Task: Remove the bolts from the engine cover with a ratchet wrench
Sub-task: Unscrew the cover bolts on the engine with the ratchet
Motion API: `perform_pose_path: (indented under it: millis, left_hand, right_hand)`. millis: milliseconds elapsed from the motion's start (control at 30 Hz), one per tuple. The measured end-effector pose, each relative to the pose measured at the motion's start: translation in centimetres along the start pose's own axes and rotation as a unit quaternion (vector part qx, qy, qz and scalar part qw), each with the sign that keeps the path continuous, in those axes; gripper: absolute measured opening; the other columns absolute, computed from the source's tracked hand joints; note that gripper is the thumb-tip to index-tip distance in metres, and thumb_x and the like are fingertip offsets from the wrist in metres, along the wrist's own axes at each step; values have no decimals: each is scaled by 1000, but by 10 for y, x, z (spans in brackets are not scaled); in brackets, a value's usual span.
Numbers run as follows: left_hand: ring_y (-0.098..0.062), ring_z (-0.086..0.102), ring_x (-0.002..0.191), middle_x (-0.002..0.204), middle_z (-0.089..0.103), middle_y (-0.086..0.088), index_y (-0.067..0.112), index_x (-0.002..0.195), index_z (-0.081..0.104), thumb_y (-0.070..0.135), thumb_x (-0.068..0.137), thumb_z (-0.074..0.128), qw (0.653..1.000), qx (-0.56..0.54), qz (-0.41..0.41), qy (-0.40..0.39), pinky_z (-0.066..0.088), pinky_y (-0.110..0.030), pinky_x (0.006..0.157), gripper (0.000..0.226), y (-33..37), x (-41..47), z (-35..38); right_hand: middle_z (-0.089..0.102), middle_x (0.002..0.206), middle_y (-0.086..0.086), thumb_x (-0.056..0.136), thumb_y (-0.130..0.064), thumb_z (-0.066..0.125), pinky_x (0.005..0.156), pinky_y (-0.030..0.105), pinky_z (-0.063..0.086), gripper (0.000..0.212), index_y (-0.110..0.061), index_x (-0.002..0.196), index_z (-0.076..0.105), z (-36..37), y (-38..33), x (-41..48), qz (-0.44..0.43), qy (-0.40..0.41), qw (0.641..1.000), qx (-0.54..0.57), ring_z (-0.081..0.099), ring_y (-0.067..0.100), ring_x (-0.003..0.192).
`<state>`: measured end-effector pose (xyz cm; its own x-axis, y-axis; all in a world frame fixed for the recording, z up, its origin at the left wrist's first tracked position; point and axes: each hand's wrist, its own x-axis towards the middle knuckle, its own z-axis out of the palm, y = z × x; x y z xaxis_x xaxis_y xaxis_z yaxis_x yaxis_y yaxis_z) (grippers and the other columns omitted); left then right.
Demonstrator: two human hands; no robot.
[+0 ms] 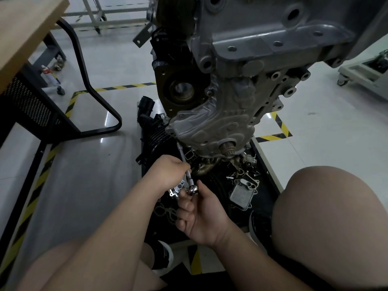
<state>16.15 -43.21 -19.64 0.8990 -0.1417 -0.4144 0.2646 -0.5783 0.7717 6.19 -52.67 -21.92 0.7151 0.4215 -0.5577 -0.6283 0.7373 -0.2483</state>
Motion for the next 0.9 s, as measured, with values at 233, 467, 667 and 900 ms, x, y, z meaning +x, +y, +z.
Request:
perform_pose_path:
  millis: [233, 467, 667, 900]
  left_hand:
    - [-11, 33, 38, 45, 39, 2, -5, 81, 66, 27, 87, 61, 998, 41, 27, 26, 26, -17, 36, 33, -4, 2, -2]
    - [-10, 35, 36, 39, 38, 6, 2, 68, 65, 34, 90, 62, 996, 80, 32, 29, 29, -17, 36, 39, -6, 1, -5]
    - [-8, 27, 34, 34, 28, 10, 11, 58, 48, 34, 90, 62, 994, 93, 43, 27, 27, -19, 37, 41, -3, -2, -6]
    - [-14, 36, 44, 44, 38, 3, 4, 63, 58, 35, 87, 66, 995, 82, 45, 40, 33, -24, 49, 40, -1, -4, -7]
  right_hand:
    - [40, 47, -2, 95, -67, 28, 48, 23, 36, 62, -15, 75, 57, 4, 0, -2, -18, 55, 989, -138, 35, 12, 38]
    - [49, 48, 0, 99, -54, 40, 49, 25, 43, 55, -6, 87, 62, -3, 4, 1, -138, 143, 919, -342, 45, 13, 40]
    - [43, 38, -9, 89, -49, 61, 43, 23, 32, 53, -18, 50, 43, -6, -3, -5, -260, 224, 768, -541, 37, 3, 34]
    - [46, 40, -8, 89, -55, 57, 41, 17, 29, 52, -22, 52, 42, -7, -9, -4, -276, 240, 654, -663, 41, 5, 37]
